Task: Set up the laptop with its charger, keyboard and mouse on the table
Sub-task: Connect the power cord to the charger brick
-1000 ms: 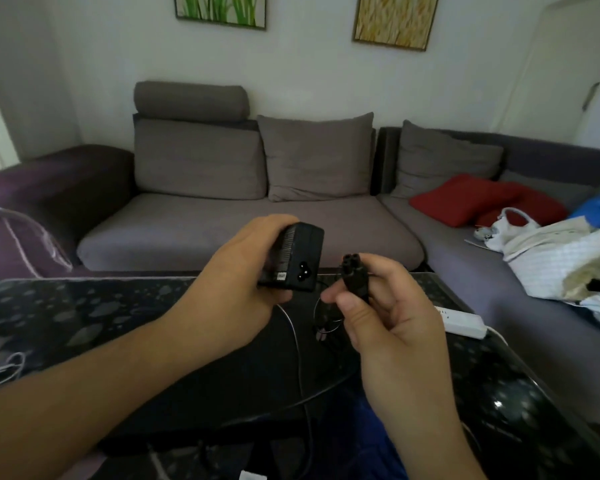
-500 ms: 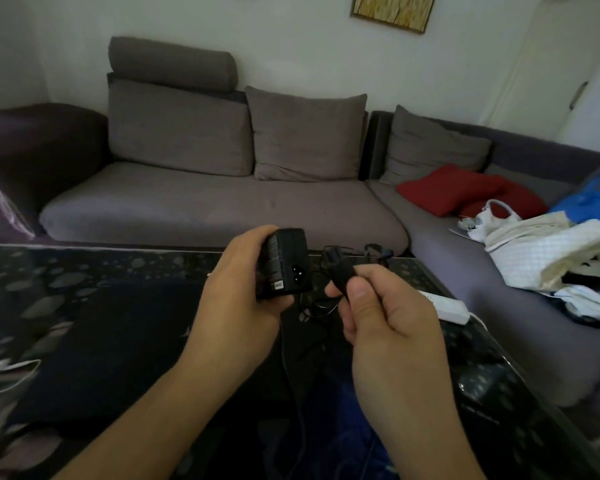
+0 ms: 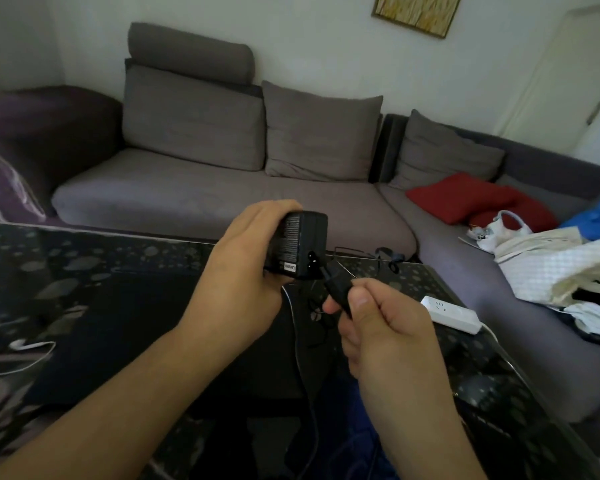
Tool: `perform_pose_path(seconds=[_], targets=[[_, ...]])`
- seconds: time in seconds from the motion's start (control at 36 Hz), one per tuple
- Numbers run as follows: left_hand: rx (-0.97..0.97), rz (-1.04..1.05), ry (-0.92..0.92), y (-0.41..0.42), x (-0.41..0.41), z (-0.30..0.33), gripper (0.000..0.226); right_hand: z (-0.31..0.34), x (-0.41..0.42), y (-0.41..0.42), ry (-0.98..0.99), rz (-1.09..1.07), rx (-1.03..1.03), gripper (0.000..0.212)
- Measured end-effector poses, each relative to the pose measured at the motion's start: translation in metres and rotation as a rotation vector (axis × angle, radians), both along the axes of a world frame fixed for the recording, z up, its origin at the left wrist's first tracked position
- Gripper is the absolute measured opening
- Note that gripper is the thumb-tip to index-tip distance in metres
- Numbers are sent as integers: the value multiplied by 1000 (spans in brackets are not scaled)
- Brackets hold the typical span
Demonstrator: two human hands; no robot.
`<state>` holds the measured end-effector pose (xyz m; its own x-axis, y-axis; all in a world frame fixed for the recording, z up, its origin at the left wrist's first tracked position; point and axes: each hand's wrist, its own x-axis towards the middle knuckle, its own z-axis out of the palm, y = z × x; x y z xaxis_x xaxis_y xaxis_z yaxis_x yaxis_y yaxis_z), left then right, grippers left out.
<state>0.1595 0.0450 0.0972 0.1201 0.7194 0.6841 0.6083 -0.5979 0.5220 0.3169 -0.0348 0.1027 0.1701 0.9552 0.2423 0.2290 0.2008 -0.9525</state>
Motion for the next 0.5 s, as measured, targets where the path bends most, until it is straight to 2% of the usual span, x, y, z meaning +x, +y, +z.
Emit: perform_pose_path(seconds=[0.08,0.19,0.25,0.36,0.5], targets=[[57,-13,68,-1,-3,9,75,10,-3,-2,154,65,-108,51],[103,-1,120,-4,-5,22,72,22,-5,-8,318,184,-248,49],[111,14,118,-7,-4,27,69,27,-7,-9,402,230,-277,57],[118,27,105,-13,-5,31,65,42,-13,-11,665,315,-520,77],[167,49,29,-19,-5,24,57,49,-19,-29,922,343,-596,50]])
